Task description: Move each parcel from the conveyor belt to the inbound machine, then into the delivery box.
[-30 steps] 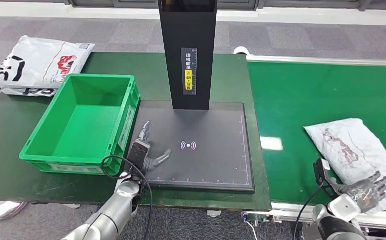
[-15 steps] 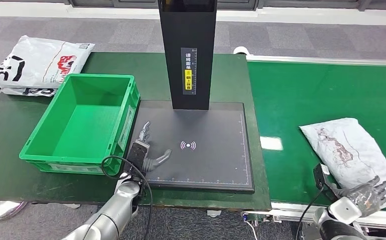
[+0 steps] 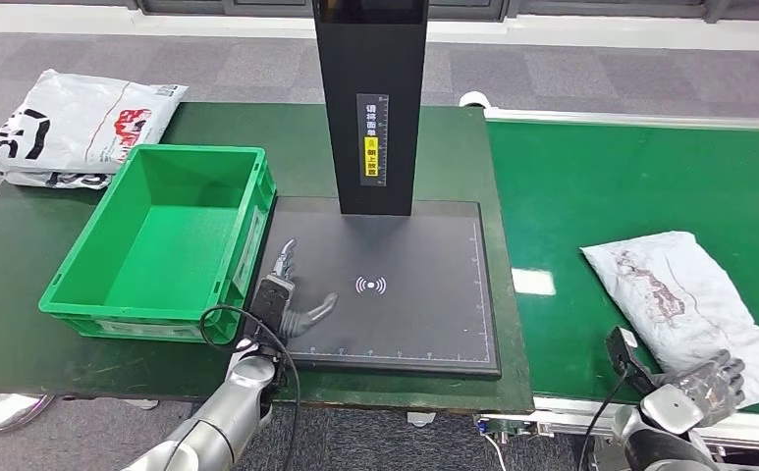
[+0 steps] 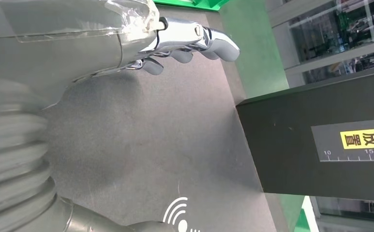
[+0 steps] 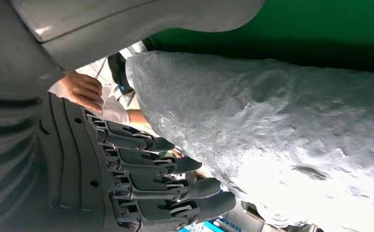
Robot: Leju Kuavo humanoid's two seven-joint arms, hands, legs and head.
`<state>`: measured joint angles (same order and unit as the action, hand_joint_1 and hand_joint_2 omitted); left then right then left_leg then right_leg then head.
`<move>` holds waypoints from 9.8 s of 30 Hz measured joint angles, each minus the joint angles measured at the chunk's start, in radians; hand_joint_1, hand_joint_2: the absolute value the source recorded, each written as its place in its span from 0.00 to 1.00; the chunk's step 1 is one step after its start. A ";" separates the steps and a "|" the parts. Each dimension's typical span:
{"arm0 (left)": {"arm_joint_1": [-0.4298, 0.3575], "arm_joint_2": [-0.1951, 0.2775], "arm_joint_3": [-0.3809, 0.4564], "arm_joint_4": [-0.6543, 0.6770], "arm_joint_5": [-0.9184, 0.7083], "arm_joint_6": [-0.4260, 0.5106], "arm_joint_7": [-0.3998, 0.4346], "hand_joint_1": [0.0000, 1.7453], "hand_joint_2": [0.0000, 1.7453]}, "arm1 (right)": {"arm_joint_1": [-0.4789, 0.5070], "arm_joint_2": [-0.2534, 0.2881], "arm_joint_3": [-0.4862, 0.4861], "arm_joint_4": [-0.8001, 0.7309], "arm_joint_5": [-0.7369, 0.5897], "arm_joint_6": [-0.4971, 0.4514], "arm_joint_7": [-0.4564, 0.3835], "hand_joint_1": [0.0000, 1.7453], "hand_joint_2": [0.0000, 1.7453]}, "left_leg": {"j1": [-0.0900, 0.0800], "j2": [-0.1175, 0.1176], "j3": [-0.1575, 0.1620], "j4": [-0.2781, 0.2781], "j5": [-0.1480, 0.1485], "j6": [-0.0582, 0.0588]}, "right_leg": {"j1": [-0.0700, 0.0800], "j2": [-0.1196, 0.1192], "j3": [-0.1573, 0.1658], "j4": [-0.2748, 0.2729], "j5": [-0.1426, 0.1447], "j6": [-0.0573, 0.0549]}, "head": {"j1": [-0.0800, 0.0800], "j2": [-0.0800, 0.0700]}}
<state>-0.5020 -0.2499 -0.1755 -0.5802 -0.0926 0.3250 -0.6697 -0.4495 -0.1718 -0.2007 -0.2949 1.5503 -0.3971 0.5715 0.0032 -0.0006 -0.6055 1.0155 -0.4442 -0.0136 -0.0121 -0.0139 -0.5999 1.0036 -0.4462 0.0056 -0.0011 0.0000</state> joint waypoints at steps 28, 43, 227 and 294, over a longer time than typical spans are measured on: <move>0.000 -0.003 0.000 0.001 0.010 -0.003 0.000 0.00 1.00 | -0.015 0.005 -0.021 0.000 -0.066 0.103 -0.045 1.00 1.00 | 0.000 0.000 0.001 0.000 0.000 0.000 | 0.000 0.000 0.001 -0.001 0.000 0.001 | 0.000 0.000; -0.003 -0.003 0.000 0.007 0.030 -0.003 0.012 0.00 1.00 | -0.040 0.021 -0.056 0.000 -0.040 -0.060 -0.130 1.00 1.00 | 0.000 0.000 0.001 0.000 0.001 0.000 | 0.000 0.000 0.001 0.000 0.001 0.001 | 0.000 0.000; -0.268 0.161 0.107 -0.312 -0.968 0.369 0.402 1.00 1.00 | 0.093 0.301 0.434 -0.714 -1.333 -0.064 -1.105 0.00 1.00 | 0.001 0.005 0.000 0.000 0.007 -0.002 | 0.001 0.005 -0.003 0.002 0.006 -0.001 | 0.000 0.000; -0.352 0.259 0.415 -0.066 -0.688 0.367 0.328 0.00 1.00 | 0.094 0.287 0.310 -0.795 -1.236 -0.029 -1.038 0.00 1.00 | 0.003 0.010 -0.005 0.001 0.010 -0.004 | 0.003 0.009 -0.009 0.002 0.012 -0.005 | 0.000 0.000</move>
<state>-0.8543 0.0094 0.2396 -0.6458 -0.7805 0.6921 -0.3421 -0.3558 0.1148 0.1095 -1.0894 0.3146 -0.4258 -0.4663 0.0059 0.0092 -0.6103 1.0163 -0.4343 -0.0176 -0.0090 -0.0047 -0.6091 1.0056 -0.4346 0.0006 -0.0011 0.0000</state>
